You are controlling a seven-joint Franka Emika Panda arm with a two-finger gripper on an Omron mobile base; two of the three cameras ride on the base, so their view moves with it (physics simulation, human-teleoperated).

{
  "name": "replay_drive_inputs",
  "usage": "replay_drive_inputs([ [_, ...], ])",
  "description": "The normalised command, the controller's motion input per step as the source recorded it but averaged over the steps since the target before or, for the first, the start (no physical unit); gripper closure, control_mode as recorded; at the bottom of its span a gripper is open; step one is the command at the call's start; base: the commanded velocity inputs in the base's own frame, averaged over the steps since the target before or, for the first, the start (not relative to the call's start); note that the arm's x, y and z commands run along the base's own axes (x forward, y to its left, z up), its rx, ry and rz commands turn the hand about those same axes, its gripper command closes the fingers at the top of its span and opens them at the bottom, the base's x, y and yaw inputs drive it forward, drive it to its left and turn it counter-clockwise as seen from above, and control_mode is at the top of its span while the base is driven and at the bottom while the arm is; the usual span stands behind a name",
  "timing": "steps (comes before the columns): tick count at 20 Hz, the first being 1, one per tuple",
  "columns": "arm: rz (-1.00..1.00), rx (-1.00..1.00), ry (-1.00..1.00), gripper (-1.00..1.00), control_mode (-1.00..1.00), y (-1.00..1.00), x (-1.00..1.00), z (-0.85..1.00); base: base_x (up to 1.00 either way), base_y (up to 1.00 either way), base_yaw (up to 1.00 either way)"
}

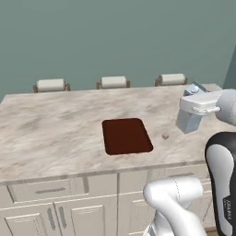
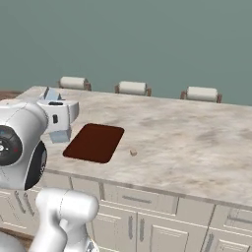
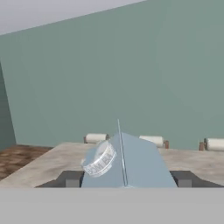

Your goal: Take out the milk from the fridge and place it on the tray on the counter. Then take the sugar cube near the tray and place it in the tray.

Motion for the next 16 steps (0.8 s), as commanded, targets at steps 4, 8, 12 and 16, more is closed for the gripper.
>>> replay_drive_inputs([
  [4, 0.00, 0.00, 0.00, 1.00, 1.00, 0.00, 0.00, 0.00, -0.09, 0.90, -0.10],
  [8, 0.00, 0.00, 0.00, 1.00, 1.00, 0.00, 0.00, 0.00, 0.27, -0.07, -0.14],
  [12, 0.00, 0.00, 0.00, 1.00, 1.00, 0.00, 0.00, 0.00, 0.56, -0.22, -0.11],
  [16, 0.00, 0.00, 0.00, 1.00, 1.00, 0.00, 0.00, 0.00, 0.97, 0.02, -0.08],
])
